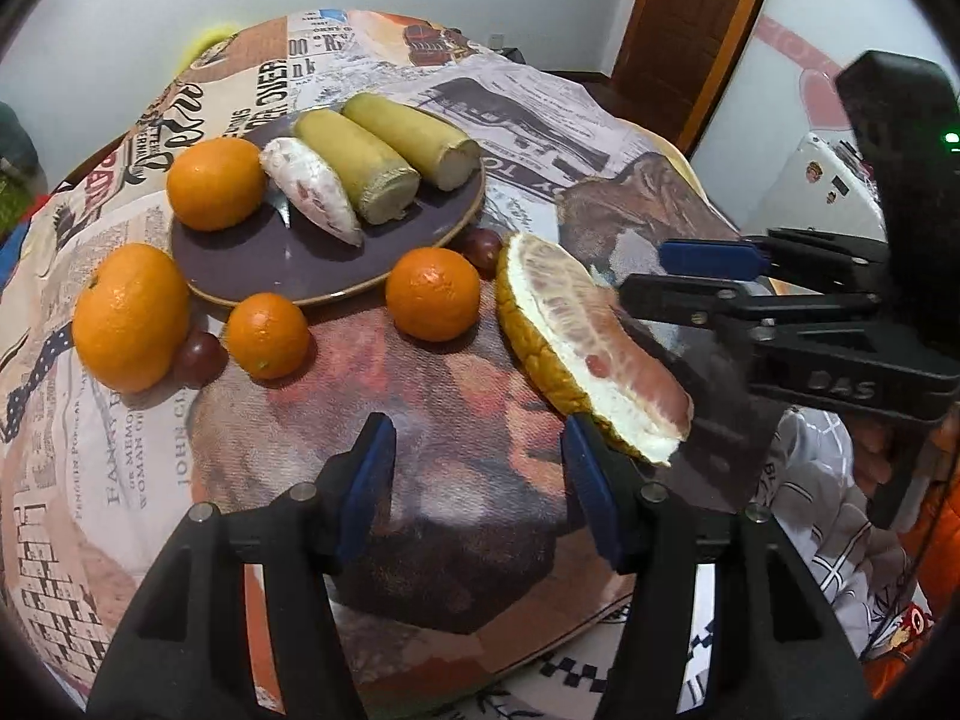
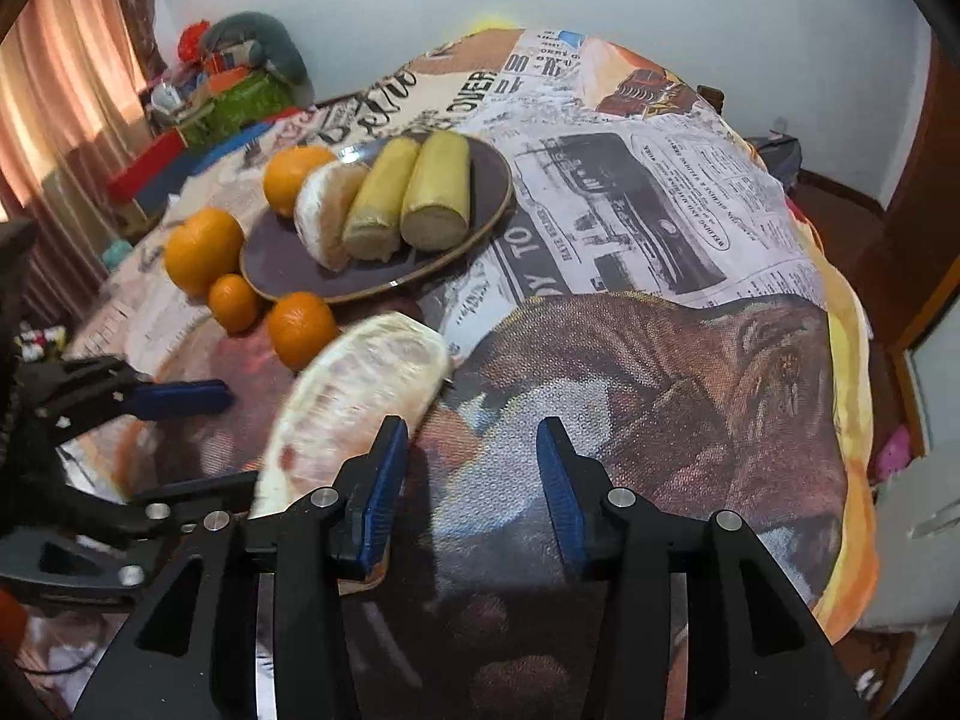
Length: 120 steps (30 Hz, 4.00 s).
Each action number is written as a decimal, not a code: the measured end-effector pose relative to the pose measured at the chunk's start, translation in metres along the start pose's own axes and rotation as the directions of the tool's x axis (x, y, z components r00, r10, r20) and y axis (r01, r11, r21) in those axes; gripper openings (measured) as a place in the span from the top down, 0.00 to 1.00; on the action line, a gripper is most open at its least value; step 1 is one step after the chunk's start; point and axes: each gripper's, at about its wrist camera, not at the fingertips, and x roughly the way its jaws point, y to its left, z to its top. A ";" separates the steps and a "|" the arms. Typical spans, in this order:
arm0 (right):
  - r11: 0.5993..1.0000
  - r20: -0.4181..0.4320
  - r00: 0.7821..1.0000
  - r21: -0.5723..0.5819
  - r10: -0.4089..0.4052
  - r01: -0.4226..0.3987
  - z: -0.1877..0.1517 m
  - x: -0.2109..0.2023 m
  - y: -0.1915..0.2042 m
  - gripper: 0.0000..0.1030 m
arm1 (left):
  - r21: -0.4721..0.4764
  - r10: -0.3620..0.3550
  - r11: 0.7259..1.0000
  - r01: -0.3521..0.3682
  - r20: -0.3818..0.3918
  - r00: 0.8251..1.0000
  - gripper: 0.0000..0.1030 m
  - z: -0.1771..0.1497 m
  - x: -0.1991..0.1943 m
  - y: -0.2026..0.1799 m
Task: Organize fruits
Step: 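Move the right tool to another pomelo segment and close on it, then lift the pomelo segment with the right tool toward the plate, then lower the pomelo segment onto the plate and open the right tool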
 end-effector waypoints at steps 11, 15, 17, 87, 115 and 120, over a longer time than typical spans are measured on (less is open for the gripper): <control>0.999 0.035 0.999 0.011 0.034 -0.034 0.007 0.006 0.035 0.15 | -0.127 0.086 0.989 -0.074 0.084 0.993 0.41 -0.004 -0.040 0.052; 0.997 -0.048 0.997 0.050 0.054 -0.052 0.003 0.034 0.036 0.15 | -0.179 0.123 0.978 -0.106 0.087 0.989 0.39 -0.007 -0.048 0.075; 0.999 -0.026 0.999 0.025 0.035 -0.034 0.000 0.037 0.040 0.14 | -0.197 0.136 0.973 -0.118 0.085 0.987 0.39 -0.009 -0.050 0.083; 0.999 0.200 0.978 -0.009 0.052 -0.051 0.077 0.011 0.009 0.51 | -0.341 0.164 0.935 -0.102 0.158 0.974 0.34 0.052 -0.027 0.142; 0.990 0.157 0.979 -0.077 0.128 -0.117 0.120 0.065 0.026 0.51 | -0.253 0.076 0.967 -0.035 0.154 0.985 0.33 0.087 0.020 0.120; 0.990 0.129 0.984 -0.078 0.123 -0.113 0.121 0.074 0.025 0.51 | -0.258 0.061 0.966 -0.018 0.161 0.985 0.33 0.089 0.021 0.122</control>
